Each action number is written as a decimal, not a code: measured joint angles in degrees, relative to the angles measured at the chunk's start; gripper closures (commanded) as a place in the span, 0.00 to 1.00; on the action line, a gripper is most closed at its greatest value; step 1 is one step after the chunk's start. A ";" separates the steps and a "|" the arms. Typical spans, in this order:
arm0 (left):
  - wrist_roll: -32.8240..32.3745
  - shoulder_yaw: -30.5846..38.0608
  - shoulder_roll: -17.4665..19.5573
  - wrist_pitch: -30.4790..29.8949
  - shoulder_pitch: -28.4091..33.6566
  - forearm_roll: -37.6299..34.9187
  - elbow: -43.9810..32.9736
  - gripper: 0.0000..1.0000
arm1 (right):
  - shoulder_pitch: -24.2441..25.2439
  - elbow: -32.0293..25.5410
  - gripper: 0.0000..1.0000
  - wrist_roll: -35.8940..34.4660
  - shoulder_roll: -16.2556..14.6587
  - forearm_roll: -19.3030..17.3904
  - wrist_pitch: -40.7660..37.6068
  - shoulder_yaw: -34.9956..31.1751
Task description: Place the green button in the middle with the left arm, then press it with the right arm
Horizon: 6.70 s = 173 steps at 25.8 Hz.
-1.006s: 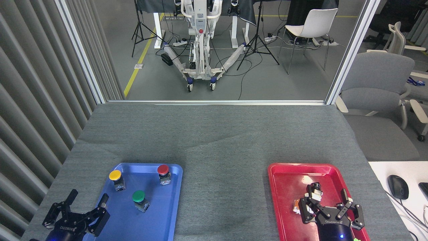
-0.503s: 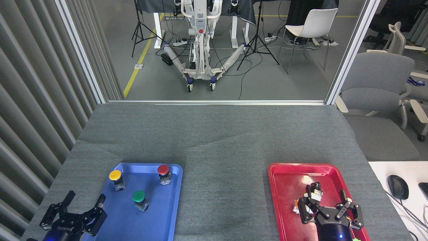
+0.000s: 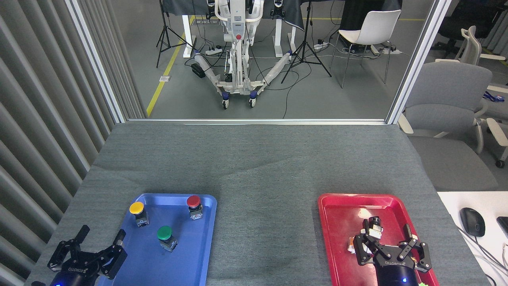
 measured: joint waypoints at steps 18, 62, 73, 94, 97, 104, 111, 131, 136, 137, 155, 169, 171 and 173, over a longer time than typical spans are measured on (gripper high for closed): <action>-0.56 -0.06 1.56 -0.11 -3.71 0.02 2.18 0.01 | 0.04 0.00 0.01 -0.08 -0.18 0.03 0.01 -0.05; -0.63 -0.49 3.54 -2.49 -7.23 0.03 5.97 0.01 | -0.09 0.00 0.01 -0.30 -0.07 0.01 -0.04 -0.05; -0.59 -0.62 3.39 -3.48 -6.96 0.02 6.16 0.01 | 0.01 0.00 0.01 -0.10 -0.11 0.00 -0.04 -0.05; -0.68 -9.61 -2.75 -4.59 -3.14 -8.90 7.07 0.01 | 0.06 0.00 0.01 -0.09 0.20 0.00 0.02 0.04; -0.74 -10.07 -4.12 -4.01 -6.56 -10.68 11.59 0.01 | 0.09 0.00 0.01 -0.09 0.19 0.00 0.04 0.04; -0.61 -10.58 -5.42 -3.62 -10.74 -11.45 17.01 0.01 | 0.02 0.00 0.01 -0.09 0.20 0.00 0.08 -0.03; -0.61 -11.52 -5.49 -3.59 -13.27 -11.56 21.49 0.04 | -0.06 0.00 0.01 -0.09 0.18 0.00 0.08 -0.04; 2.03 -13.73 -4.43 -8.55 -13.11 -11.38 18.71 1.00 | -0.17 0.00 0.01 -0.01 0.32 0.00 0.28 -0.04; 3.44 -14.27 -5.35 -9.95 -13.51 -11.15 11.35 1.00 | -0.19 0.00 0.01 0.00 0.32 0.04 0.30 0.03; 3.54 -15.16 -6.09 -10.05 -14.35 -11.23 11.17 1.00 | -0.21 0.00 0.01 0.00 0.32 0.06 0.30 0.04; -0.61 -34.94 -21.19 -5.84 -29.99 -15.25 33.60 0.99 | -0.35 0.00 0.01 0.00 0.20 0.09 0.36 0.04; 1.89 -37.49 -24.15 -1.90 -32.66 -16.66 41.71 0.69 | -0.33 0.01 0.01 -0.05 -0.01 0.05 0.05 0.22; 2.17 -37.83 -24.04 -1.79 -32.57 -16.65 41.90 0.65 | -0.34 0.04 0.01 -0.11 -0.11 0.02 -0.03 0.21; 2.91 -38.01 -23.81 -1.74 -32.48 -16.41 42.03 0.57 | -0.35 0.06 0.01 -0.16 -0.17 0.01 -0.09 0.20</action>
